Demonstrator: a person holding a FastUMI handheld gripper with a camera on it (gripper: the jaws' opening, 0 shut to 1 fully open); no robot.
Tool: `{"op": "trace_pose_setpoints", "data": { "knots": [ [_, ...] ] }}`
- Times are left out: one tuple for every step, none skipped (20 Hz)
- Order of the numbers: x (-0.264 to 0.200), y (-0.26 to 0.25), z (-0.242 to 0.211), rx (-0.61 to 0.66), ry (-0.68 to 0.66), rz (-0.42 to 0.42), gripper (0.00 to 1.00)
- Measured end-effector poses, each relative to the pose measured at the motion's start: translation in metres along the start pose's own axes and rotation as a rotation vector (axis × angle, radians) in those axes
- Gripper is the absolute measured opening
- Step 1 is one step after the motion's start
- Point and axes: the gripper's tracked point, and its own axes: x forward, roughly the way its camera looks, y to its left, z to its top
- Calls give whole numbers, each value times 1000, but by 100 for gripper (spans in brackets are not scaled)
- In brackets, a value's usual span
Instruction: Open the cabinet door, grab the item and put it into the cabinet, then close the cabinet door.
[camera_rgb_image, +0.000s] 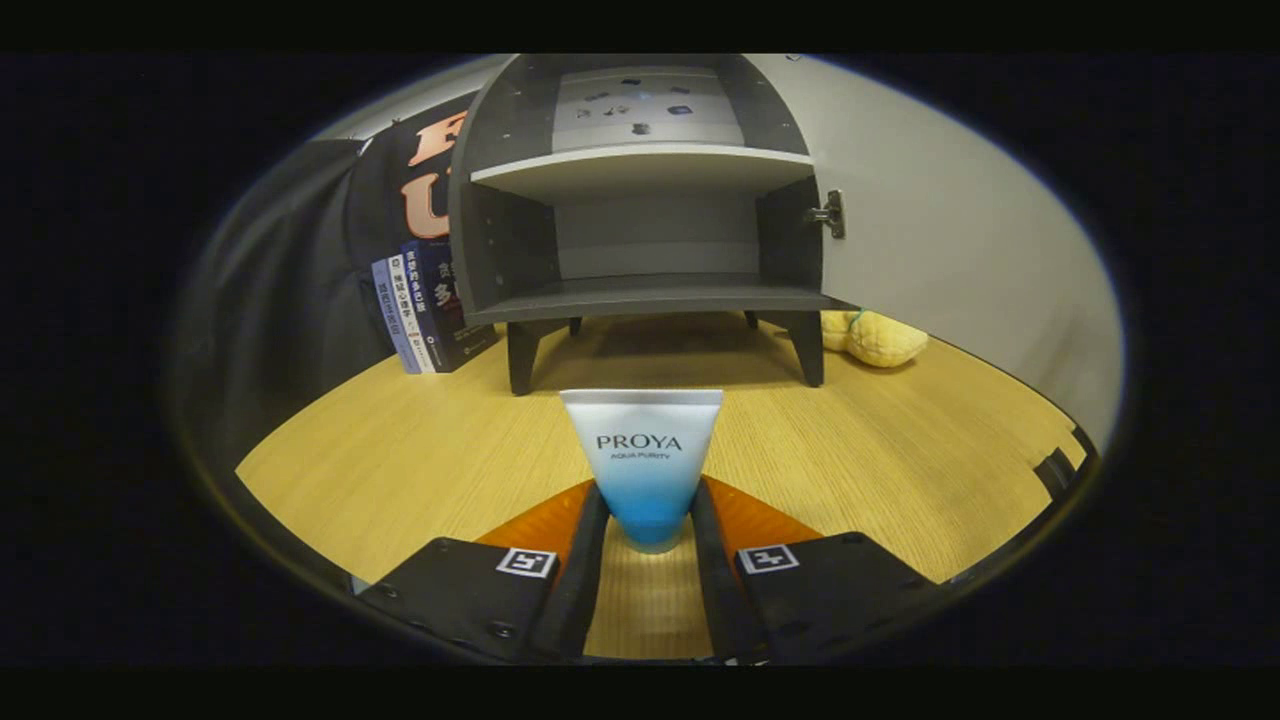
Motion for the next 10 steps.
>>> {"op": "trace_pose_setpoints", "data": {
  "knots": [
    [-4, -1, 6, -4, -7, -1, 52],
    [-10, -1, 13, -6, -16, -1, 52],
    [-15, 0, 23, -6, -26, 3, 52],
    [-21, 1, 33, -6, -36, 11, 52],
    [-27, 2, 43, -5, -47, 17, 52],
    [-33, 3, 55, -8, -59, 21, 52],
    [-36, 6, 65, -15, -70, 25, 52],
    [-41, 8, 76, -23, -81, 28, 52],
    [-46, 11, 87, -29, -93, 31, 52],
    [-52, 13, 99, -35, -106, 38, 52]
  ]
}}
